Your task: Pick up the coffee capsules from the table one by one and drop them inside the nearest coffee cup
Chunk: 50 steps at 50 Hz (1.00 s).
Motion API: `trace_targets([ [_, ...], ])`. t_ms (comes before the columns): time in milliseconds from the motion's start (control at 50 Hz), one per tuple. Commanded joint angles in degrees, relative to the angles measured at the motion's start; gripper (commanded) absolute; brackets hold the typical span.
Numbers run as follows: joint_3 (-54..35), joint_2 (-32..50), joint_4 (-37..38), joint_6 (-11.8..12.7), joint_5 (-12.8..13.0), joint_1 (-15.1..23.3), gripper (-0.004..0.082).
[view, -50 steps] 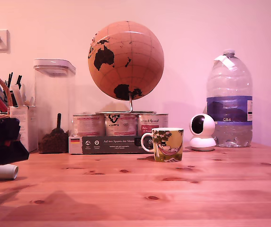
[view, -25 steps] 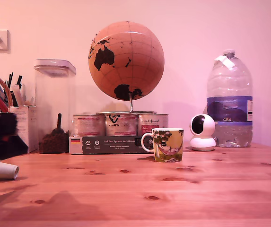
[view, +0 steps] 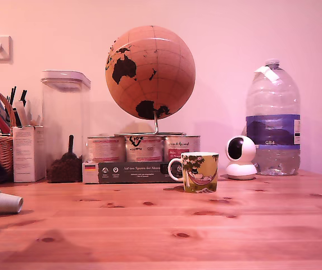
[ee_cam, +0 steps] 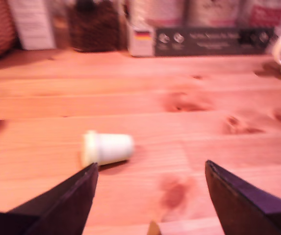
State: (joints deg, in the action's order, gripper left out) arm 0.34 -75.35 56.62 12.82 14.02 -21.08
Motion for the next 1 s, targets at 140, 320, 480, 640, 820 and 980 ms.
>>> trace_targets([
  [140,-0.8,0.8,-0.3,0.8,0.2,0.7,0.0624],
  [320,-0.7,0.8,-1.0,0.7,3.1,0.7,0.0624],
  [480,0.4,0.7,-3.7,0.7,3.9,0.7,0.0624],
  [640,2.5,0.4,-8.3,0.7,3.9,0.7,0.0624],
  [820,3.9,-2.0,-8.6,0.8,3.8,0.7,0.0624],
  [980,5.6,-4.9,-8.6,0.7,3.9,0.7,0.0624],
])
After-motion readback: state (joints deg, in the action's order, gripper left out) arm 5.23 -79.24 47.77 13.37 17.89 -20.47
